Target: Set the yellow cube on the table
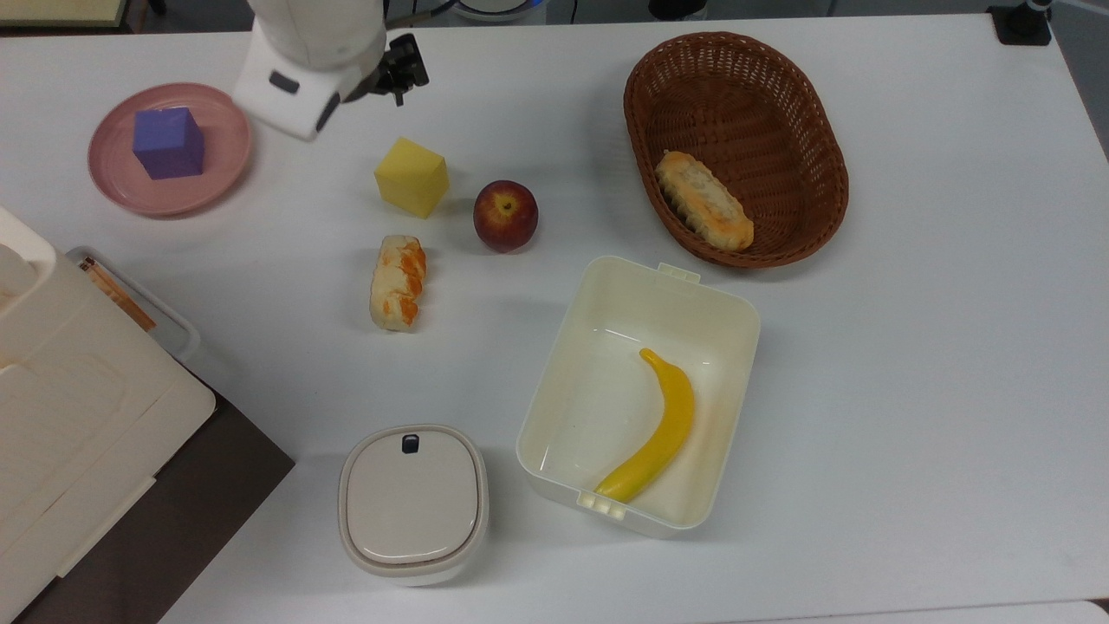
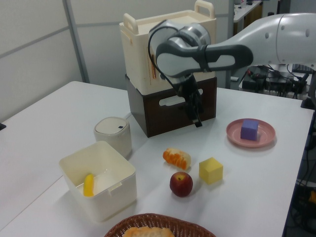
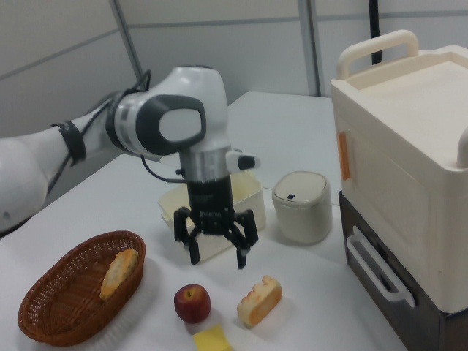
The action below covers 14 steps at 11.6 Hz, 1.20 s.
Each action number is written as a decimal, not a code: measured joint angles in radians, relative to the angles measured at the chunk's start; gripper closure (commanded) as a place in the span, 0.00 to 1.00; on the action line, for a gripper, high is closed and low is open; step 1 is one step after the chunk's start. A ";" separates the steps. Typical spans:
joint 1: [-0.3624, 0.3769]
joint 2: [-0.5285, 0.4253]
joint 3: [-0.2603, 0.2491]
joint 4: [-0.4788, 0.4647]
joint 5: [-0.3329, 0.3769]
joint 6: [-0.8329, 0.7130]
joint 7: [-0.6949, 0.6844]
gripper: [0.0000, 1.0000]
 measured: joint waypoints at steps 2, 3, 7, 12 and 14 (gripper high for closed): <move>0.010 -0.008 0.000 0.044 0.000 0.012 0.082 0.00; 0.014 -0.009 0.000 0.059 0.002 0.035 0.131 0.00; 0.011 -0.009 -0.009 0.066 0.096 0.149 0.311 0.00; 0.011 -0.009 -0.010 0.066 0.102 0.185 0.340 0.00; 0.010 -0.009 -0.012 0.066 0.102 0.185 0.340 0.00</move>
